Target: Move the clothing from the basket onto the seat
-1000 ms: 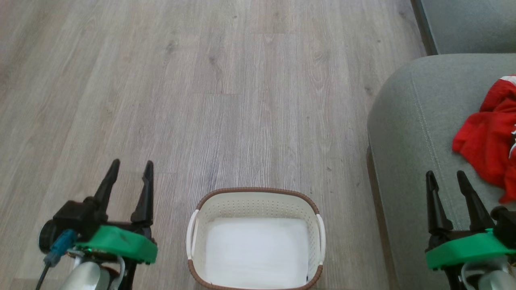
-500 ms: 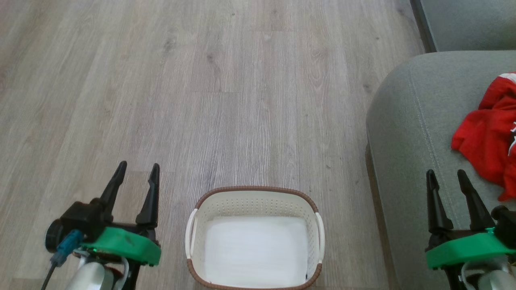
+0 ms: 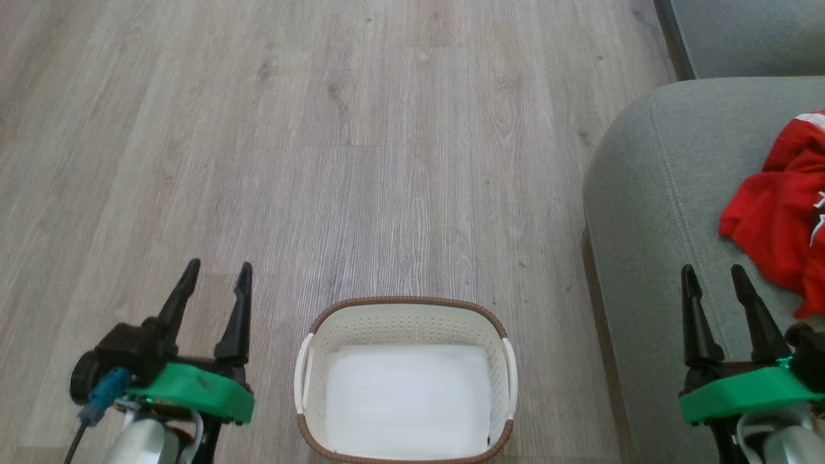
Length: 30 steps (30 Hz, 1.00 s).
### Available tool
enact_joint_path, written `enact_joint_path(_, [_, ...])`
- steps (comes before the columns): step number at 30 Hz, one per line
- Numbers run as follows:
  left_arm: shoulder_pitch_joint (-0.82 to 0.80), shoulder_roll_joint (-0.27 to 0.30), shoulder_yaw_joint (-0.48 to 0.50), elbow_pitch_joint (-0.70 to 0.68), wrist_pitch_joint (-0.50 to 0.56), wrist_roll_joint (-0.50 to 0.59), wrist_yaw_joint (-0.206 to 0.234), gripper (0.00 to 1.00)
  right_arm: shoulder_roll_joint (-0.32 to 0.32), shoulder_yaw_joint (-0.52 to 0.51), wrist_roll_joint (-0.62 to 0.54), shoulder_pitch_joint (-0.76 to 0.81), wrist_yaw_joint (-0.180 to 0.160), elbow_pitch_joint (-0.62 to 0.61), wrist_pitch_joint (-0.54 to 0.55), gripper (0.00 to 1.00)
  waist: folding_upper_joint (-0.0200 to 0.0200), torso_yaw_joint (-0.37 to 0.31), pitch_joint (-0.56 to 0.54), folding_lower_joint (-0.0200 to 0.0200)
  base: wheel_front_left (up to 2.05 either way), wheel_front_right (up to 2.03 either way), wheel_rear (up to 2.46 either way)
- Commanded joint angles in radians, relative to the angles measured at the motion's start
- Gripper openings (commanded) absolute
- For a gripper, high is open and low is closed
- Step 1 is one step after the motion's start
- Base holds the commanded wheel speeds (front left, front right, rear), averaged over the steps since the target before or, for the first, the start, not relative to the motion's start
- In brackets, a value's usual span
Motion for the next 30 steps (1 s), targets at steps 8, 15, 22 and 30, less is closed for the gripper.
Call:
enact_joint_path(8, [-0.030,-0.004,0.063,-0.015,-0.014,0.021,-0.017,1.00,-0.005,0.020,-0.005,-0.039,0.000,-0.036,-0.012,1.00,0.0000,0.000,0.005,0.0000,0.00,0.00,0.00])
enact_joint_path(15, [-0.033,-0.016,0.073,-0.004,-0.014,0.033,-0.030,1.00,-0.004,0.018,-0.005,-0.038,0.000,-0.037,-0.011,1.00,0.0000,0.002,0.007,0.0000,0.00,0.00,0.00])
enact_joint_path(22, [0.002,-0.034,0.035,0.043,0.001,0.030,-0.035,0.00,0.001,0.002,0.000,0.003,0.000,0.016,0.001,0.00,0.0000,0.004,0.006,0.0000,0.00,0.00,0.00])
enact_joint_path(30, [0.021,-0.049,0.045,0.086,0.017,-0.025,-0.038,0.00,0.007,0.005,0.056,0.011,0.000,0.067,0.016,0.00,0.0000,0.001,0.004,0.0000,0.00,0.00,0.00])
